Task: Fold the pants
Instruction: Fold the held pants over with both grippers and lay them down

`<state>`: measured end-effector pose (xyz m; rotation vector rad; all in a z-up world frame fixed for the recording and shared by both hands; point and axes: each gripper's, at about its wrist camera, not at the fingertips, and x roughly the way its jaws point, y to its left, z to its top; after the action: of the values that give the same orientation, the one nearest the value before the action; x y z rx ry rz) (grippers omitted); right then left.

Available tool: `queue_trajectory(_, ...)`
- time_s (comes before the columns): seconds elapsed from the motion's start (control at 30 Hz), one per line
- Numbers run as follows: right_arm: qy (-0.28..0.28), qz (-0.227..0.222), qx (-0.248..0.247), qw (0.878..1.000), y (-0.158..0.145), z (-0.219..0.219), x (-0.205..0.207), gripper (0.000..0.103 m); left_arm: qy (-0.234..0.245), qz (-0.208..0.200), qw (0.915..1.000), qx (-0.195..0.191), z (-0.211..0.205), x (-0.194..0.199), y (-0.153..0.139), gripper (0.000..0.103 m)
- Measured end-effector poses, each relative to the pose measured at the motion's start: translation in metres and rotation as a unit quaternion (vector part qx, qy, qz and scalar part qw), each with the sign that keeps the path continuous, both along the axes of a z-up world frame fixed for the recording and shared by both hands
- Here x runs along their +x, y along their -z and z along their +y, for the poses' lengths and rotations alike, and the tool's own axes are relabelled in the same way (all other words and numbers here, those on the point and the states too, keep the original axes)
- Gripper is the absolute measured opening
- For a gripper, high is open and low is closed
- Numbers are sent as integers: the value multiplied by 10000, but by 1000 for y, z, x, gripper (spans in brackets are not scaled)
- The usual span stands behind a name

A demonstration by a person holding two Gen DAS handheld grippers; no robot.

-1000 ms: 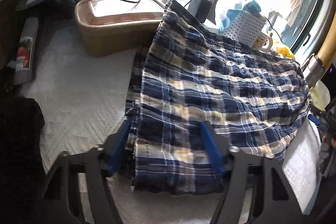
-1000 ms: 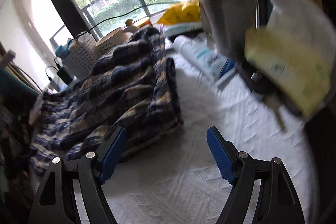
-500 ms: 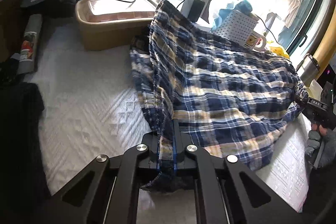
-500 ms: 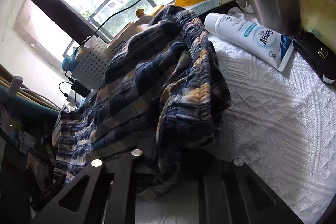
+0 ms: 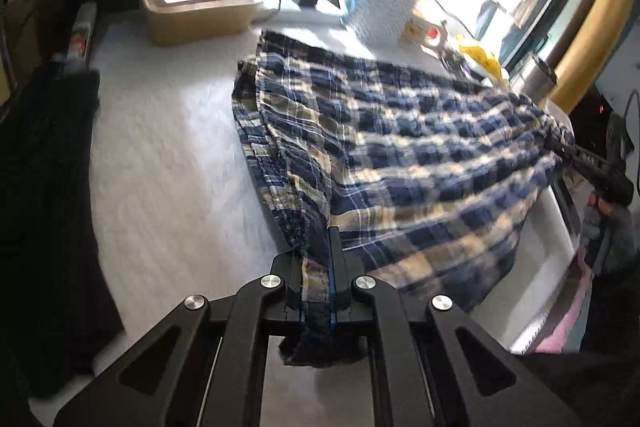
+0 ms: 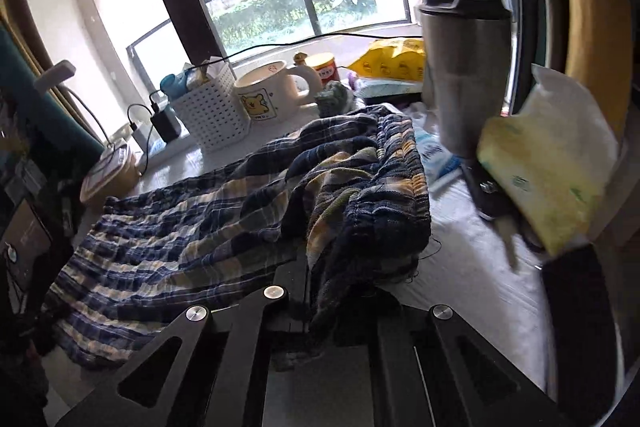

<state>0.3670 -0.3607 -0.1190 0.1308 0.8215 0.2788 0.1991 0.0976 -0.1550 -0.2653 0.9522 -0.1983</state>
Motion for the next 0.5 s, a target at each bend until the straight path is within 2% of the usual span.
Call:
queue_trajectory(0.17,89,336,-204,9992,28,-10,-9,6,35,485,9988,25,-4,-19,24,6)
queue_trajectory(0.2,81,398,-314,9987,35,-7,-9,6,6,546,9985,53,-1,-21,27,11)
queue_trajectory(0.3,112,539,-477,9973,49,-4,-8,7,-16,602,9981,103,8,-24,22,15)
queue_trajectory(0.33,88,545,-562,9969,51,-3,-8,8,-43,589,9981,201,12,-26,20,16)
queue_trajectory(0.4,74,510,-623,9967,50,-4,-9,11,-165,493,9978,400,24,-25,13,27)
queue_trajectory(0.5,75,374,-610,9974,44,-7,-11,15,-483,149,9972,557,47,-14,-6,29)
